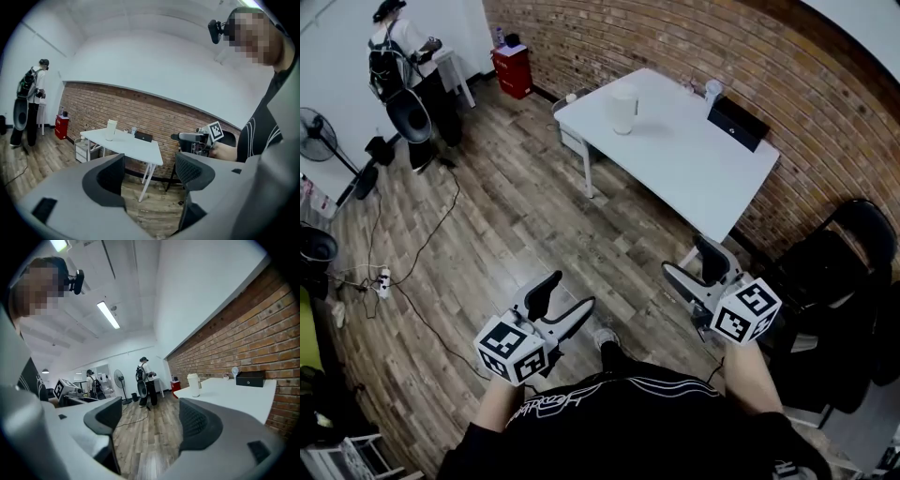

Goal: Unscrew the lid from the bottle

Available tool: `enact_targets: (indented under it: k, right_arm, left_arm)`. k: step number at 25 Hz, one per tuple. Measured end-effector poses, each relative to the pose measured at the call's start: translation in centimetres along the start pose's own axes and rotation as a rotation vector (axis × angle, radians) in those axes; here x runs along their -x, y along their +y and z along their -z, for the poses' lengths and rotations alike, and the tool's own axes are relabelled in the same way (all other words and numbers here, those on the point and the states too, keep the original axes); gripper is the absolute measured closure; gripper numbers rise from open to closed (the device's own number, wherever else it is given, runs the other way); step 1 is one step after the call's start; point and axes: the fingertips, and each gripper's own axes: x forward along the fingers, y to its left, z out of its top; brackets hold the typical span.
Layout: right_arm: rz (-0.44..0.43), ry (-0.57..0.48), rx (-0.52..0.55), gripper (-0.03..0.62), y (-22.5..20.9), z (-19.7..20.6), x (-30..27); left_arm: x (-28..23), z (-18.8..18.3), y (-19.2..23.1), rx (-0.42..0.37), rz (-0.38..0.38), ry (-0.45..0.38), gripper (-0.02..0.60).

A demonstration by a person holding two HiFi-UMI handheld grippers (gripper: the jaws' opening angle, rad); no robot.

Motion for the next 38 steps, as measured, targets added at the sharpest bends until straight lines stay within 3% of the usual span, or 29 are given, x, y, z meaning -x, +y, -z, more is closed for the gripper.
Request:
enact_targets:
  k: [7, 14, 18, 34, 38]
  right_arm:
    - [-0.012, -0.029, -0.023, 0.186, -8.3, -4.8, -10.3]
    - [-0.008, -0.031, -0.006, 0.177, -11.4, -6.5, -16.0]
    - [0.019, -0.027, 0.001, 0.173, -13.2, -7.0, -18.6]
    - [0.268, 0.016, -0.018, 0.171, -25.5, -10.5, -31.6]
    - [0.306, 0.034, -0.073, 0.171, -28.2, -9.8, -34.7]
  left_arm:
    - [-8.9, -6.1, 8.9, -0.007, 0.006, 0.044, 0.236]
    - [-11.8, -7.6, 14.2, -0.025, -0.015, 0.046, 0.229]
    - [-14.3, -8.1, 17.1, -0.037, 0.009, 0.065, 0.225]
    - [-34.5, -12.9, 31.9, -0.130, 0.272, 0.212, 0.221]
    - [-39.6, -13.2, 34.6, -0.198, 0.337, 0.230, 0.221]
